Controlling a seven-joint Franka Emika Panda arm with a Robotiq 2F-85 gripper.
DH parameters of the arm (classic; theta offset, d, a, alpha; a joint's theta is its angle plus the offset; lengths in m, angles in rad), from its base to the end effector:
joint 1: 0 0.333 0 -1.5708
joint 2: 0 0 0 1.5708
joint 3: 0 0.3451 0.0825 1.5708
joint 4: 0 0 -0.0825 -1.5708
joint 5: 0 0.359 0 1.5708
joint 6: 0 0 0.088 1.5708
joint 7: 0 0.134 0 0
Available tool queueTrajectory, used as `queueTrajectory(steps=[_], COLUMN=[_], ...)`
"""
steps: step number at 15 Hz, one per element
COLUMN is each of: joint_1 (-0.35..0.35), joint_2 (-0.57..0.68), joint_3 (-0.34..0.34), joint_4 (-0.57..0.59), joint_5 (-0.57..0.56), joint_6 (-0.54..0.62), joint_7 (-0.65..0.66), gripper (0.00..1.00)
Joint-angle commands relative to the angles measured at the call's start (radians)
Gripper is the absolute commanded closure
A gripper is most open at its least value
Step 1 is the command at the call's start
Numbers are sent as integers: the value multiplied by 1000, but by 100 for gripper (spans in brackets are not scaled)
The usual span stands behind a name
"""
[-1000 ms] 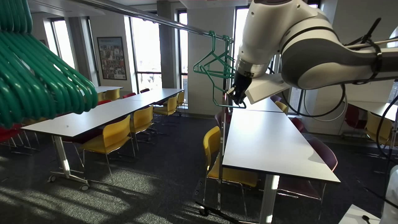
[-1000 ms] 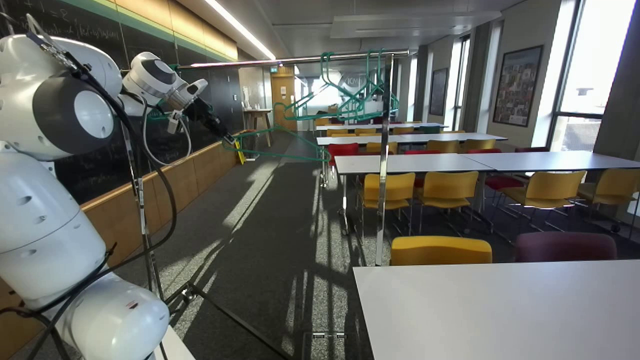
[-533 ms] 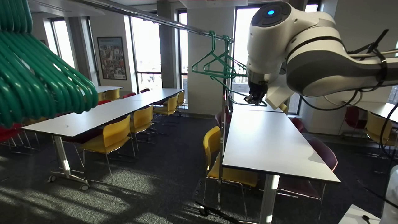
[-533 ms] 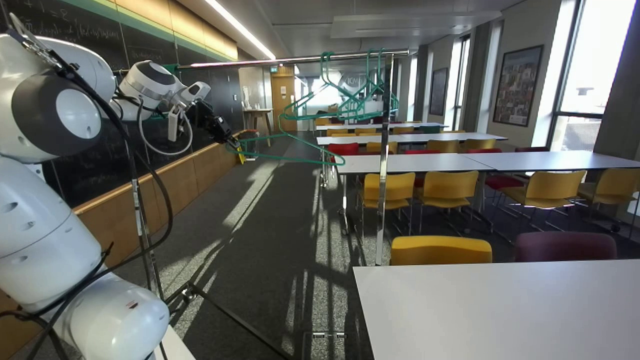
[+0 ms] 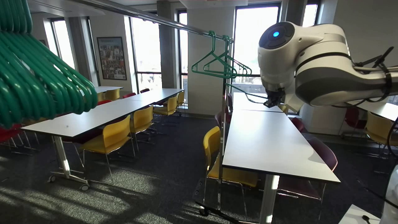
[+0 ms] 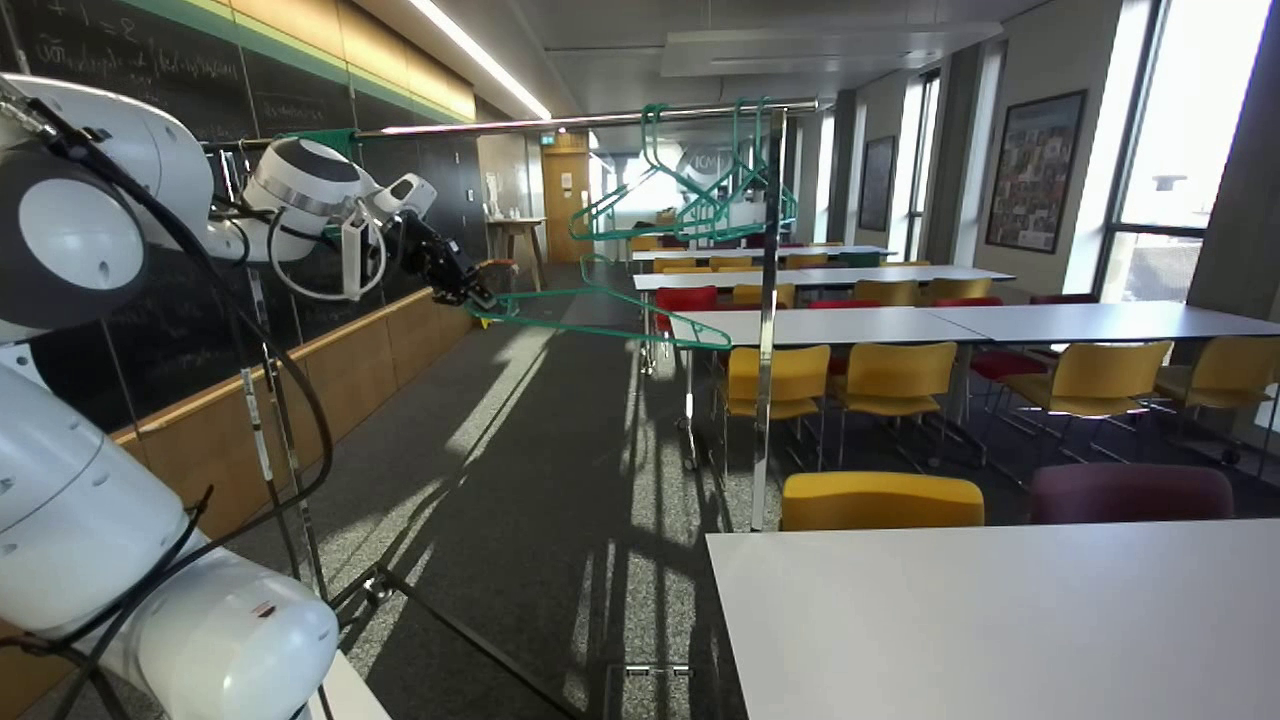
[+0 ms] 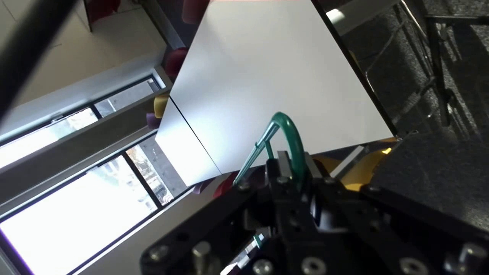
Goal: Put the coat hanger on the table
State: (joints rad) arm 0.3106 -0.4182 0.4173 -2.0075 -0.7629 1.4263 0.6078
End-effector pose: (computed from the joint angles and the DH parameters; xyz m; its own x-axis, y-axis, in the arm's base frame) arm 0.3164 0.2009 0.6520 0.9192 0.1893 0.3453 -0.1388 -0.6649 0.7340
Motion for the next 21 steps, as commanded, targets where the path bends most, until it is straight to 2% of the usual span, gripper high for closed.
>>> queueTrajectory(steps=[1, 5, 10, 16, 21], joint_1=[-11, -29, -75, -127, -146], joint_2=[-103, -141, -143, -117, -101], joint_3=[-36, -79, -157, -234, -270], joint_4=[-140, -247, -319, -355, -400], joint_5=[-33, -63, -136, -341, -407], joint_6=[-13, -3, 89, 244, 236], joint_7=[-53, -34, 32, 2, -46], gripper=[98, 98, 98, 98, 98])
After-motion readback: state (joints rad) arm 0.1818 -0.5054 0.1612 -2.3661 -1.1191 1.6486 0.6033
